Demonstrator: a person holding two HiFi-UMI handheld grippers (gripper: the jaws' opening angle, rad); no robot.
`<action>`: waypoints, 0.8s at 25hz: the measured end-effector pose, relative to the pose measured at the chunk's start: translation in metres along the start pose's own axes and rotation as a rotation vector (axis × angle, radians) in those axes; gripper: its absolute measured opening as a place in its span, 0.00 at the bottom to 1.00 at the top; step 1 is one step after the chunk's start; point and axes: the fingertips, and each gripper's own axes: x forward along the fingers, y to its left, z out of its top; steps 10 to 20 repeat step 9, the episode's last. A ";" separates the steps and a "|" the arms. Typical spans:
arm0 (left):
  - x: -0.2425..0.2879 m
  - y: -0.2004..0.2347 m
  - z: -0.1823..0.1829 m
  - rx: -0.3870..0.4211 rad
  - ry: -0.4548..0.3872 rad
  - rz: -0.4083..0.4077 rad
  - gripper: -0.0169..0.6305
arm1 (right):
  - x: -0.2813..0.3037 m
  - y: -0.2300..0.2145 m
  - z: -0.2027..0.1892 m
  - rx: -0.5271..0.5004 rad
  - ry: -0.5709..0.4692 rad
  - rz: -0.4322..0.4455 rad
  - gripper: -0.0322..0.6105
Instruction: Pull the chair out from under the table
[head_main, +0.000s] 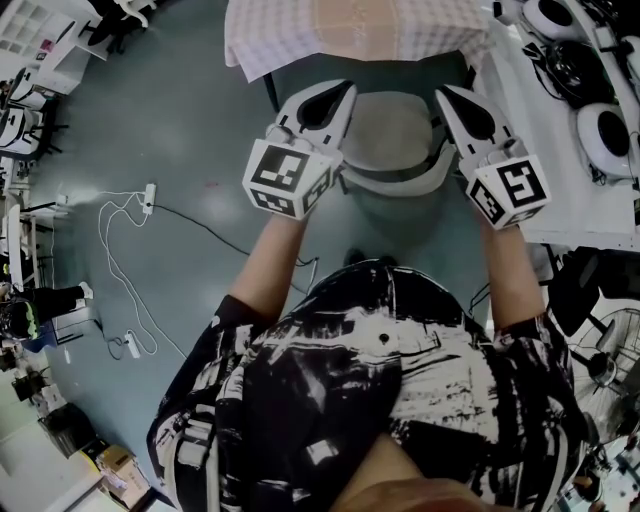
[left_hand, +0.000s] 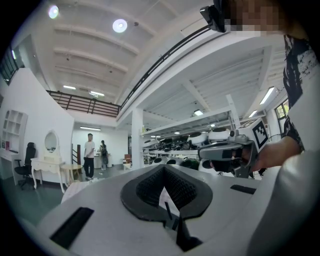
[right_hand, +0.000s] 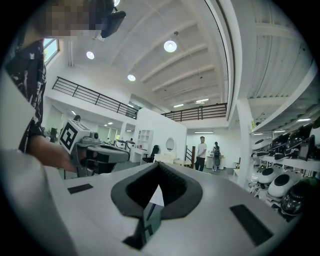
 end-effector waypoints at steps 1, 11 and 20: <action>0.001 -0.001 -0.001 -0.001 0.000 0.000 0.03 | 0.000 -0.001 -0.001 0.001 0.002 0.001 0.05; -0.006 -0.004 0.006 0.001 0.003 -0.001 0.03 | -0.005 0.005 0.006 -0.005 0.004 0.007 0.05; -0.006 -0.004 0.006 0.001 0.003 -0.001 0.03 | -0.005 0.005 0.006 -0.005 0.004 0.007 0.05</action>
